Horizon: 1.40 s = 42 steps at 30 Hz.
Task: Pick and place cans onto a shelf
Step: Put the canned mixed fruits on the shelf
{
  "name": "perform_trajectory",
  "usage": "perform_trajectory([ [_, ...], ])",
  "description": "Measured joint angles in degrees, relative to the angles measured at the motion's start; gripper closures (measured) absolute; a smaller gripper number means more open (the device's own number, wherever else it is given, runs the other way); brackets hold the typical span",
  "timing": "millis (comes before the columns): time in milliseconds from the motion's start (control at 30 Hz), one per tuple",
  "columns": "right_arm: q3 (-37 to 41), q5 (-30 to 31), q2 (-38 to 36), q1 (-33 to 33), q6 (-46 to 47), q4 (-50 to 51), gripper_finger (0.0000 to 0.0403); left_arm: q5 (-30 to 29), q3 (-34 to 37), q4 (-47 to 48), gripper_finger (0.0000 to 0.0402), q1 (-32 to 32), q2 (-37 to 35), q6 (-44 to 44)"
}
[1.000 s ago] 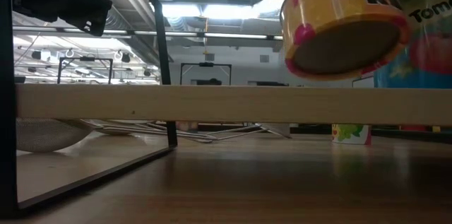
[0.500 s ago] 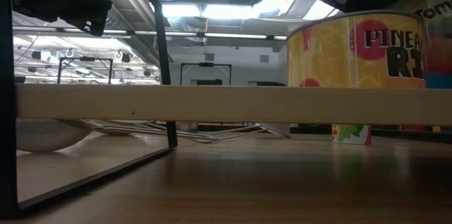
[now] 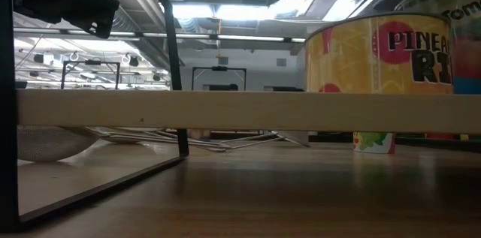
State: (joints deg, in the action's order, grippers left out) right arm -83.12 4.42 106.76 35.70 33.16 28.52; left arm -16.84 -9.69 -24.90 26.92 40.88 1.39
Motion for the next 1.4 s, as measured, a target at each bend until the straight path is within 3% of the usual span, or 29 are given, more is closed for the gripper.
perform_trajectory([
  [167, -6.55, 0.10, 0.00, -0.16, -6.54, 7.31, 0.0344, -0.01, 0.00, 0.01, 0.0333, 0.00, 0.00, -0.02],
  [300, -13.83, 1.94, 0.00, -0.94, -6.83, 21.38, 0.0344, -0.01, 0.00, 0.01, 0.0333, -0.01, 0.00, -0.02],
  [500, -24.40, 16.08, -0.13, -1.05, -10.97, 44.85, 0.0344, -0.01, 0.00, 0.01, 0.0333, 0.01, 0.00, -0.02],
  [633, -24.06, 20.51, -3.40, -1.51, -10.18, 53.07, 0.0344, -0.01, 0.00, -0.01, 0.0333, 0.00, 0.00, -0.02],
  [833, -9.29, 21.49, -15.13, -4.24, -9.37, 48.71, 0.0344, -0.02, 0.01, -1.35, 0.0333, 0.00, 0.00, -0.02],
  [1133, 18.92, 21.49, -37.29, -11.72, -7.48, 34.48, 0.0344, -1.71, -2.04, -16.54, 0.0333, -1.38, -0.02, -4.84],
  [1267, 27.84, 21.21, -43.98, -14.67, -8.27, 28.67, 0.0344, -1.75, -7.09, -15.14, 0.0333, -3.62, 0.75, -7.35],
  [1400, 34.51, 18.94, -48.12, -16.76, -9.66, 25.13, 0.0344, -1.71, -14.97, -7.92, 0.0333, -7.47, 4.15, -7.90],
])
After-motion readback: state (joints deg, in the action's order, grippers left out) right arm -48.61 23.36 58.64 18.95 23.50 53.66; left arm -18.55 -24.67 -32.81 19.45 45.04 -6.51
